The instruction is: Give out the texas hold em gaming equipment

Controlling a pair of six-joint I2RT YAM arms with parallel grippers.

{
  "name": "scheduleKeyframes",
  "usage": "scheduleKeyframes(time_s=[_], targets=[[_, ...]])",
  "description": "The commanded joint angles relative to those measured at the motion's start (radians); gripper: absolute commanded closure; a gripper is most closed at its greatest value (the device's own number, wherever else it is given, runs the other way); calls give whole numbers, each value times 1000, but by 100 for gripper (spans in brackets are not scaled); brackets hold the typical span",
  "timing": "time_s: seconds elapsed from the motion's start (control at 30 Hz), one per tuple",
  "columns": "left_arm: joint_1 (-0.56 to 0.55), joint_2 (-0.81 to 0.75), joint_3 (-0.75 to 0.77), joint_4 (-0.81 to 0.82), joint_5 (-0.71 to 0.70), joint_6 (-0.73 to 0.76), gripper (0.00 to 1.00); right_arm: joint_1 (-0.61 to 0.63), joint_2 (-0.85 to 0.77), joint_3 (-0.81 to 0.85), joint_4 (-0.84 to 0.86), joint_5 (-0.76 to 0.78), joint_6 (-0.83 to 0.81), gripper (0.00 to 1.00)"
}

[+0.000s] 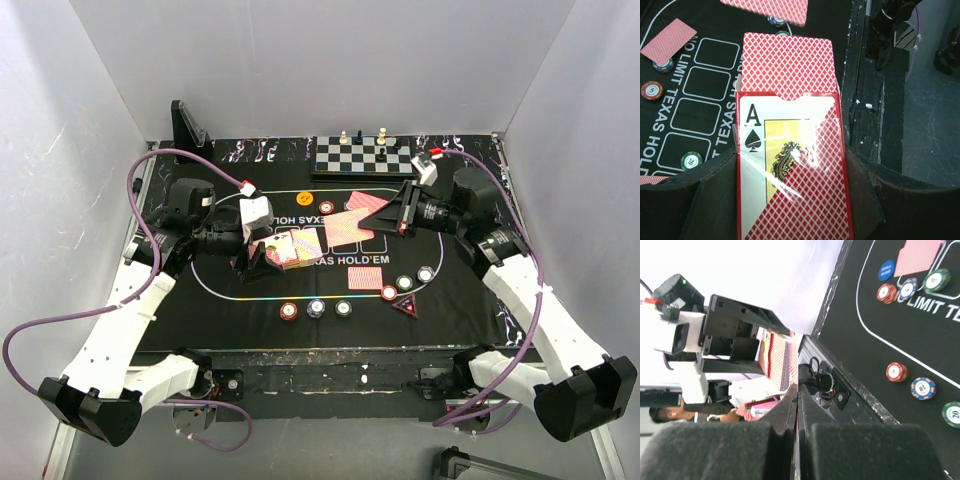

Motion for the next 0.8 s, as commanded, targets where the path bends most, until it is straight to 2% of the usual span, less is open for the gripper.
scheduleKeyframes(time_s=[0.0,0.17,0.5,0.77], targets=[[4,-16,17,25,42,3,100,-79,-30,-21,-49,-39,-40,99],[4,-18,22,21,41,2,100,-127,40,-102,-138,46,-168,99],[4,-20,25,22,42,-6,100,-127,304,-214,-48,162,-276,99],[4,-23,27,21,38,-8,100,-124,464,-198,32,208,-302,99]])
